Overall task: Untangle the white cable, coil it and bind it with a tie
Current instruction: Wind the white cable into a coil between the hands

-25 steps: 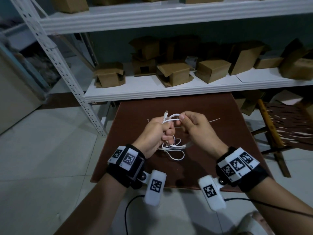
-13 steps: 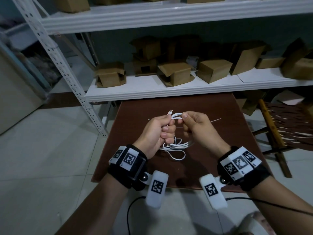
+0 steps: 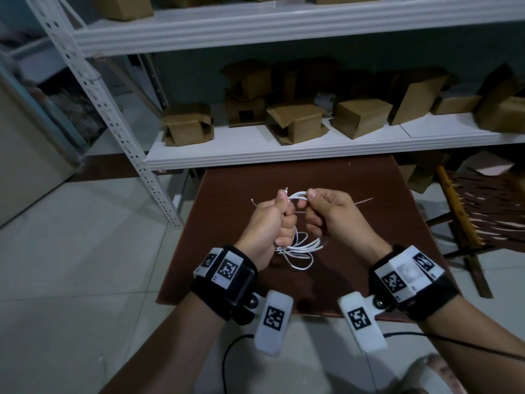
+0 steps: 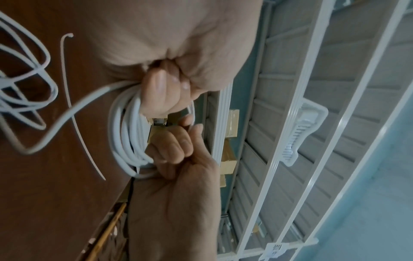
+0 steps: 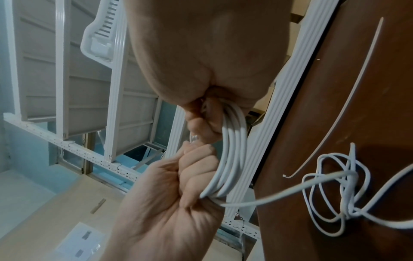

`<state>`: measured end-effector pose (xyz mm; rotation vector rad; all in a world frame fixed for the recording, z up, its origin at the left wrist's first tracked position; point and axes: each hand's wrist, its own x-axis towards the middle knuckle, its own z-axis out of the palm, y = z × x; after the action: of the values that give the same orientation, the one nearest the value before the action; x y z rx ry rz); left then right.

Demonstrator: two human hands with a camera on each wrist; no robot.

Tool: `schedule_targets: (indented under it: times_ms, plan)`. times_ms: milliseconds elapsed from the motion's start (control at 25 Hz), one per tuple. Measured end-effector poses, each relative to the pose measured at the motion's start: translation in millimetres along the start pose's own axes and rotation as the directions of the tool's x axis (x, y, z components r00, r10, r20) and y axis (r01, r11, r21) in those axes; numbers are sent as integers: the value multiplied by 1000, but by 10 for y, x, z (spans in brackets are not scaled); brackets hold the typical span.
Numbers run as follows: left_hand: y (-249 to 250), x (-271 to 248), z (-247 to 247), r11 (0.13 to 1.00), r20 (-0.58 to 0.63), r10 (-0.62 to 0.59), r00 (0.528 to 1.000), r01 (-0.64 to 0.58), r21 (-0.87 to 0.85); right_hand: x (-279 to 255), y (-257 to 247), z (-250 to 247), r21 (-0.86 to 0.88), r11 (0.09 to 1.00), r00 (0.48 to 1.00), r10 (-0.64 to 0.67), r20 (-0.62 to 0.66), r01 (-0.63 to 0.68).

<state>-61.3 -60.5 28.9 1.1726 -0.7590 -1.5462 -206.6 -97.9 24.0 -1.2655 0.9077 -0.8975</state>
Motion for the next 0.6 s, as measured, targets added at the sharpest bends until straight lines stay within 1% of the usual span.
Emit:
schedule_targets:
  times_ms: [80,160,240,320,400,480,520,560,600]
  plan:
    - [-5,8,31,986,-23,39,999,-42,-160,-31,-32,20,117,993,1000,7,-7,-6]
    - [-7,22,47,954,-72,93,993,-110,-279,-58,-42,67,266,964,1000,-9,5,7]
    - [15,48,22,911,-106,142,984,-172,-376,-66,18,113,339,941,1000,-16,6,13]
    - [68,78,-39,870,-139,174,975,-219,-442,-58,104,149,297,955,1000,-1,9,-2]
    - [120,89,-94,845,-176,206,963,-266,-464,-53,142,181,167,986,1000,-7,-9,8]
    - [141,92,-122,830,-203,237,950,-306,-467,-36,160,177,47,998,997,-30,-72,34]
    - [145,92,-132,821,-215,247,945,-322,-472,-19,175,162,41,999,994,-16,-106,21]
    - [146,91,-140,813,-228,256,939,-337,-474,2,186,148,84,996,991,39,-131,-28]
    - [145,88,-143,810,-242,262,934,-349,-472,22,196,139,155,981,981,141,-132,-119]
